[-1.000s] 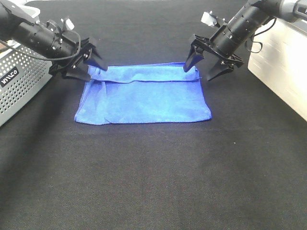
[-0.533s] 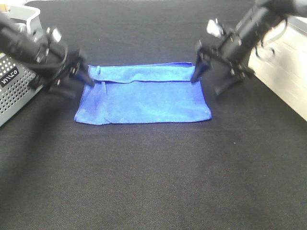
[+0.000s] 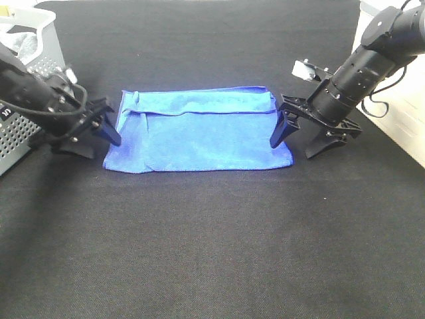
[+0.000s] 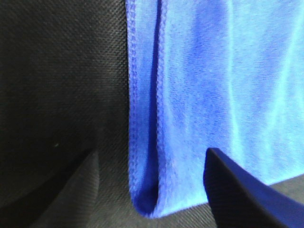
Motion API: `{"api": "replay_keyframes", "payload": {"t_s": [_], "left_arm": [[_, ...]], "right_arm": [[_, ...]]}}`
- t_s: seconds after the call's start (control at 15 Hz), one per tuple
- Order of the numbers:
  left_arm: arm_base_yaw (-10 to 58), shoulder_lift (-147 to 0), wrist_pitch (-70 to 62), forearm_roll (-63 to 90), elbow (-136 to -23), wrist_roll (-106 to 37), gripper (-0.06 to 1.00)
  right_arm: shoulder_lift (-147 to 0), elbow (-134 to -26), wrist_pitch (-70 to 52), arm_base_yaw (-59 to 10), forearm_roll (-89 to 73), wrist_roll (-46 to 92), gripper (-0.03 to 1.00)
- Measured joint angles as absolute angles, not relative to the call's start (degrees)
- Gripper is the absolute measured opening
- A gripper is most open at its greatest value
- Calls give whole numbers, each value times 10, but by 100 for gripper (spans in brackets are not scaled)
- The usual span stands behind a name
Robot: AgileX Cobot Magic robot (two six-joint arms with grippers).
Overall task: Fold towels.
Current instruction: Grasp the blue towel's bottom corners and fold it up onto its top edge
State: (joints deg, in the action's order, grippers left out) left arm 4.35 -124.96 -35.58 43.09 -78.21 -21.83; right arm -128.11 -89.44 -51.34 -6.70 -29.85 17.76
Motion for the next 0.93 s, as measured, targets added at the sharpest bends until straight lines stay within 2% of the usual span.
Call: {"api": "replay_keyframes", "payload": {"t_s": [0.2,0.33,0.4,0.47,0.53,0.6,0.67,0.8,0.93], "left_arm": [[76,-1266,-334,437,-783,-218,61],[87,-1267,-325,448,-783,-218,58],[89,-1269,-327,454,-783,-217,51],[90,-1273,-328,460,-783,-216,39],[90,-1275,-333,461,-783,-216,20],[90,-1275,-340,461,-783,-216,8],[90,-1275,-345,461,-783,-216,2],[90,-1269,-356,459,-783,-214,1],[89,-1252,-382,445,-783,-212,1]], "right_arm": [[-1297,-894,-496,-67,-321,183,75],[-1306,-894,-494,-67,-357,197,71],[-1309,-894,-494,-67,-376,205,65],[-1315,-894,-494,-67,-388,205,55],[-1320,-894,-496,-67,-394,205,41],[-1322,-894,-497,-67,-395,205,32],[-1325,-893,-498,-67,-395,203,22],[-1328,-893,-504,-67,-395,198,0],[-1327,-893,-515,-67,-395,187,0]]}}
